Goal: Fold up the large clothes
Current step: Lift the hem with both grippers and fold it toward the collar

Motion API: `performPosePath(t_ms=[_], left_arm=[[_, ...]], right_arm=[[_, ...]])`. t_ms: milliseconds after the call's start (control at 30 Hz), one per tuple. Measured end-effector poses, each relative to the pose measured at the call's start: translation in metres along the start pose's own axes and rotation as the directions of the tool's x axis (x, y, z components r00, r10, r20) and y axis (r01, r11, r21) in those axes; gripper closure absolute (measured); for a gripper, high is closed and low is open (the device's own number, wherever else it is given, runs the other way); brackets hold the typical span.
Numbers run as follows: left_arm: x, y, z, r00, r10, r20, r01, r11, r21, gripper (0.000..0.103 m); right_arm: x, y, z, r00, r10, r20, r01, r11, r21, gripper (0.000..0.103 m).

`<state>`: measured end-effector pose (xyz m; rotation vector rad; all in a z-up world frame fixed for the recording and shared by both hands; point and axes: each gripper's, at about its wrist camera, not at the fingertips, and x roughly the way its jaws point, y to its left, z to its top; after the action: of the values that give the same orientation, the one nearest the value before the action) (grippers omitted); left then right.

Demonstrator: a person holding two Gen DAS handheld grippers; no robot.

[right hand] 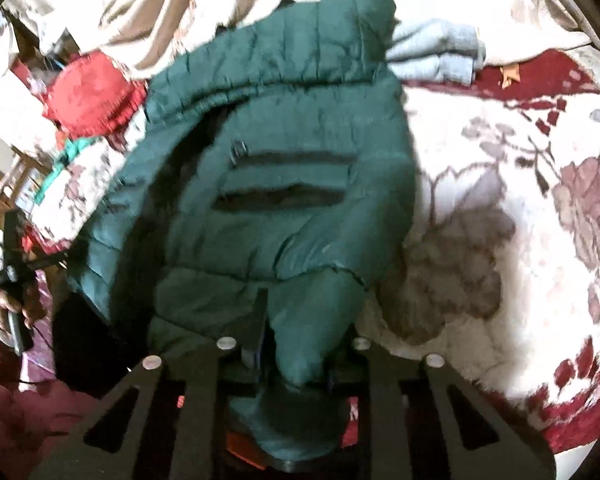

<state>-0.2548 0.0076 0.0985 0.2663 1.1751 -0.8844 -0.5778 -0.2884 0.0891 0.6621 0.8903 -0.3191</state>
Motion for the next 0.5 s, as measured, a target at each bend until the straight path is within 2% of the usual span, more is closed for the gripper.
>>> performPosePath(t_ms=[167, 267, 500], left_arm=[[-0.023, 0.0, 0.019, 0.995, -0.025, 0.093, 0.026, 1.0, -0.011, 0.103], [-0.036, 0.002, 0.037, 0.986, -0.038, 0.16, 0.045, 0.998, -0.038, 0.103], [-0.049, -0.005, 0.096, 0.949, -0.005, 0.317, 0.026, 0.998, -0.064, 0.103]], right_arm=[[-0.025, 0.006, 0.021, 0.995, 0.04, 0.088, -0.038, 0.999, -0.018, 0.082], [-0.036, 0.009, 0.036, 0.987, 0.055, 0.15, -0.052, 0.998, -0.019, 0.082], [-0.042, 0.006, 0.097, 0.963, 0.023, 0.269, -0.031, 0.999, 0.023, 0.082]])
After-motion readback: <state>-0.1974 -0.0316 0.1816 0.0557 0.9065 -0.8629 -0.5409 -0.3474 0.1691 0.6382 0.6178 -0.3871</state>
